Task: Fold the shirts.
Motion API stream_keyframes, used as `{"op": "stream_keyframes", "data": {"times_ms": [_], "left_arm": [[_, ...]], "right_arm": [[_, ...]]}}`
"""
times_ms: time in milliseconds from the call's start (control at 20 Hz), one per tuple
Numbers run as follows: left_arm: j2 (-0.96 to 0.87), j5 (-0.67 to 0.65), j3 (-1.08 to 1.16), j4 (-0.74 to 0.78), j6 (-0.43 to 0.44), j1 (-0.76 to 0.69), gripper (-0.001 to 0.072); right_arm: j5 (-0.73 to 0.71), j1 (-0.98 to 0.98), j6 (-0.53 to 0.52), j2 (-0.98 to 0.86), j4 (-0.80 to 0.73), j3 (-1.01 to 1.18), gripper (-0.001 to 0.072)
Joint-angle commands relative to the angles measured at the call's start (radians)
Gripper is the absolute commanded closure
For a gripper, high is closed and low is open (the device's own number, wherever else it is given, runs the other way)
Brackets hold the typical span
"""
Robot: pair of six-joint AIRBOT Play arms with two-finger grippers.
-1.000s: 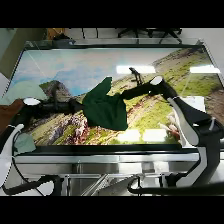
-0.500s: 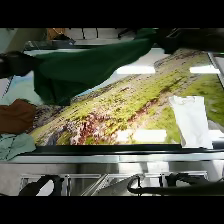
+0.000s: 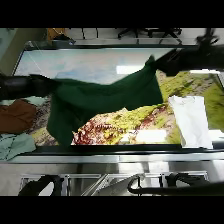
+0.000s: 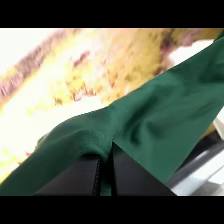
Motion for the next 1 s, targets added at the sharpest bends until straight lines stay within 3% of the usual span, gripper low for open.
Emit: {"op": "stream_keyframes", "data": {"times_ms": [0,50,100,250,400,450,500,550,800,950], "left_arm": [[-0.140,0.138,-0.197,0.001,0.029,-0.097,0.0686],[-0.199,0.183,-0.229,0.001,0.041,-0.111,0.0520],[-0.265,0.212,-0.244,-0.002,0.046,-0.116,0.0035],[-0.436,0.163,-0.185,0.000,0.039,-0.074,0.0013],[-0.526,0.011,-0.087,0.000,0.026,0.029,0.0013],[-0.534,-0.032,-0.070,0.000,0.023,0.063,0.0013],[-0.529,-0.064,-0.068,-0.001,0.023,0.098,0.0012],[-0.515,-0.082,-0.085,0.000,0.023,0.127,0.0012],[-0.373,-0.095,-0.364,0.005,0.019,0.294,0.0013],[-0.290,-0.086,-0.568,0.003,0.019,0.362,0.0013]], "right_arm": [[-0.038,0.000,0.019,-0.081,0.000,-0.264,0.0695],[-0.090,0.000,0.019,-0.122,0.000,-0.342,0.0695],[-0.138,-0.002,0.018,-0.164,-0.001,-0.399,0.0695],[-0.225,-0.016,0.019,-0.305,-0.034,-0.441,0.0695],[-0.298,-0.063,0.019,-0.333,-0.033,-0.433,0.0683],[-0.296,-0.084,0.019,-0.326,-0.034,-0.417,0.0576],[-0.285,-0.109,0.019,-0.308,-0.034,-0.403,0.0368],[-0.263,-0.134,0.020,-0.281,-0.034,-0.394,0.0287],[-0.087,-0.200,0.093,-0.128,-0.057,-0.426,0.0274],[-0.082,-0.145,0.143,-0.039,-0.056,-0.618,0.0268]]}}
